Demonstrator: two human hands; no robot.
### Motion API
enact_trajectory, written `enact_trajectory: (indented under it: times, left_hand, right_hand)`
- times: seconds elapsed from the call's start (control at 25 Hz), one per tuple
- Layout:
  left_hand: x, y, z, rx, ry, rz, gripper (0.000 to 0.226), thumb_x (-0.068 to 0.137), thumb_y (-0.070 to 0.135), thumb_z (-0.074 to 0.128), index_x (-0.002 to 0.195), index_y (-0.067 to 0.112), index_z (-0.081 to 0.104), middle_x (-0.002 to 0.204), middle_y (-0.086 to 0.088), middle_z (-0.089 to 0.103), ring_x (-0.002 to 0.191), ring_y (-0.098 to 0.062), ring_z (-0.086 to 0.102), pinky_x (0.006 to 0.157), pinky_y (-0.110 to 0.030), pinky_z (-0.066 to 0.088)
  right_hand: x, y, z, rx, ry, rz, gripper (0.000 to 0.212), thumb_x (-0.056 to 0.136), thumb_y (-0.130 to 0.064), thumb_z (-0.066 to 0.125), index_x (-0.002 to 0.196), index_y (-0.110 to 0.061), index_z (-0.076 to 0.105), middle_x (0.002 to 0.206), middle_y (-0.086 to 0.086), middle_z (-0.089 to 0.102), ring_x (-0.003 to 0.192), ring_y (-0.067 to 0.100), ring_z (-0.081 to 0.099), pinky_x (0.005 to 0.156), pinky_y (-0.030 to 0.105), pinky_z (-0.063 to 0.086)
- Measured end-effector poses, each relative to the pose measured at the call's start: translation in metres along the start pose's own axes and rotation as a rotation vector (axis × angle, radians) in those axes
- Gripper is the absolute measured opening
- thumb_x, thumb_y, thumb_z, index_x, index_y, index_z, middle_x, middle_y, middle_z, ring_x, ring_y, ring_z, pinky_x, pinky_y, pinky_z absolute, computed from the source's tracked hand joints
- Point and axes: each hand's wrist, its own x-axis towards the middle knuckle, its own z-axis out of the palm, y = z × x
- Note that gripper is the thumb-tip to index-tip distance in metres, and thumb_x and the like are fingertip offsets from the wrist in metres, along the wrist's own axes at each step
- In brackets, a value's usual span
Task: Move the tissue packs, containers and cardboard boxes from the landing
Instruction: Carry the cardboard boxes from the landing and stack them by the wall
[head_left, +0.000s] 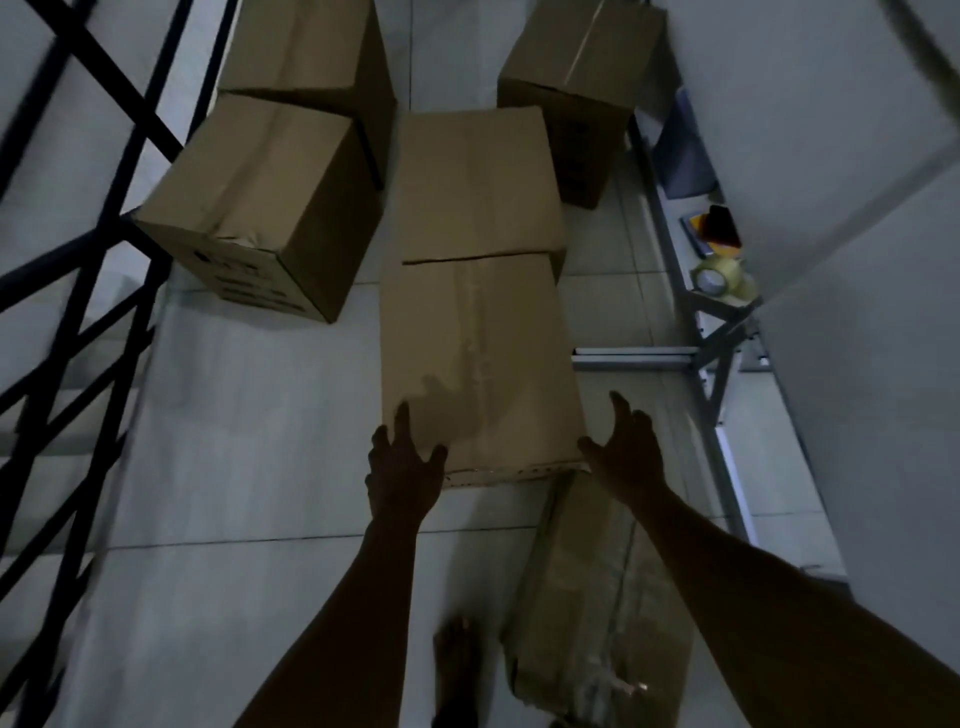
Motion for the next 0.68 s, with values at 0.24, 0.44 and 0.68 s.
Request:
enact_trajectory:
  times: [0.24, 0.44, 0.68]
  left_hand:
    - [0.084, -0.029, 0.012, -0.071, -0.058, -0.108, 0.09, 0.084, 0.054, 0.063, 0.151, 0.046, 0.003, 0.156, -0.015, 0.024, 0.135, -0.042, 0.037, 0.103, -0.062, 0.041]
    - [0.131, -0.027, 0.007, -0.173, -0.109, 0.02, 0.096, 0.092, 0.04, 0.064, 0.156, 0.033, -0.007, 0.161, -0.004, 0.02, 0.138, -0.034, 0.036, 0.107, -0.051, 0.037]
    - [0.15, -0.02, 0.006, -0.117, -0.112, 0.125, 0.104, 0.088, 0.037, 0.07, 0.155, 0.033, -0.01, 0.161, -0.005, 0.023, 0.136, -0.035, 0.042, 0.104, -0.054, 0.043]
  right_hand:
    - [0.086, -0.034, 0.039, 0.076, -0.096, 0.019, 0.102, 0.08, -0.047, 0.074, 0.155, -0.037, 0.006, 0.15, 0.019, 0.031, 0.132, 0.042, 0.04, 0.103, 0.053, 0.041]
    - [0.134, -0.057, 0.051, 0.103, -0.158, -0.064, 0.113, 0.075, -0.054, 0.077, 0.155, -0.039, -0.001, 0.159, 0.008, 0.024, 0.139, 0.037, 0.034, 0.109, 0.052, 0.034]
    - [0.143, -0.06, 0.05, 0.182, -0.21, -0.068, 0.115, 0.072, -0.051, 0.08, 0.151, -0.051, -0.004, 0.162, -0.002, 0.017, 0.141, 0.034, 0.033, 0.112, 0.054, 0.034]
